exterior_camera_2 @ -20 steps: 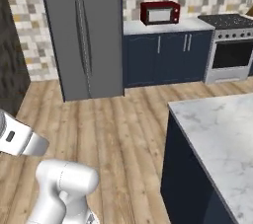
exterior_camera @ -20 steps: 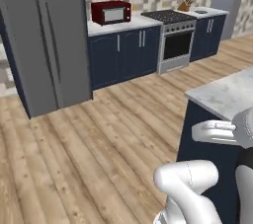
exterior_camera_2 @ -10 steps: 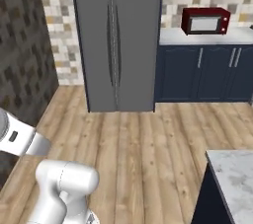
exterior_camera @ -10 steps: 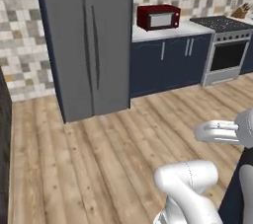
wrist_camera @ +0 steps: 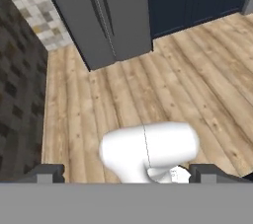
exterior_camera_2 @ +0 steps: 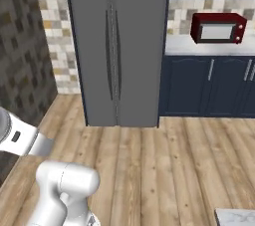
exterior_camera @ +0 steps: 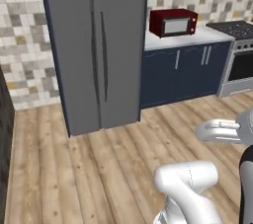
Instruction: Move the hot dog bun to the plate on the dining table and place the condiment next to that plate. Then navigate to the fridge and take the sausage and place it on the plate as well.
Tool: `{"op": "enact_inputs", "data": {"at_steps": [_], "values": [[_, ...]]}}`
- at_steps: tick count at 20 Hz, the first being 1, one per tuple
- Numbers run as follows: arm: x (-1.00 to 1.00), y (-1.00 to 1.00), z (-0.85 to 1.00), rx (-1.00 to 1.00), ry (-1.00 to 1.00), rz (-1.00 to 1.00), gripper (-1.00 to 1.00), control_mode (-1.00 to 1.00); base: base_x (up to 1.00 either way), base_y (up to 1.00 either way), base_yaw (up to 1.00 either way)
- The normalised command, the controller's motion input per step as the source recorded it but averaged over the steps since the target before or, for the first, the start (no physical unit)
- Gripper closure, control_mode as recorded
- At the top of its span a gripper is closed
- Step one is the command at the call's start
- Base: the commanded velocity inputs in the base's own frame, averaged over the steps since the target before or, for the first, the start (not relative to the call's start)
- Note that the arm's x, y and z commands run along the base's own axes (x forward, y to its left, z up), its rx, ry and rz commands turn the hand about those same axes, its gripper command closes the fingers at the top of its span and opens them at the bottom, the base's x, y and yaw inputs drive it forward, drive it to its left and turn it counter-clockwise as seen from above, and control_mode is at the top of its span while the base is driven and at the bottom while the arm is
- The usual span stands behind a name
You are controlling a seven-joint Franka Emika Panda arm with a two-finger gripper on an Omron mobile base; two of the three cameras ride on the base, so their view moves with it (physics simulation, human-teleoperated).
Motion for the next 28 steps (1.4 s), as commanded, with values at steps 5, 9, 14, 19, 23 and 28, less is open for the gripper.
{"op": "enact_inputs", "data": {"at_steps": [5,9,14,19,23,28], "values": [[0.00,0.00,0.00,0.00,0.00,0.00,-1.00,1.00,0.68,-0.26,0.03],[0.00,0.00,0.00,0.00,0.00,0.00,-1.00,1.00,0.93,-0.15,0.18],[0.00,0.00,0.00,0.00,0.00,0.00,-1.00,1.00,0.85,-0.15,0.23],[0.00,0.00,0.00,0.00,0.00,0.00,-1.00,1.00,0.71,-0.14,0.05],[0.00,0.00,0.00,0.00,0.00,0.00,-1.00,1.00,0.70,-0.08,0.02],[0.00,0.00,0.00,0.00,0.00,0.00,-1.00,1.00,0.64,-0.06,0.01]]}}
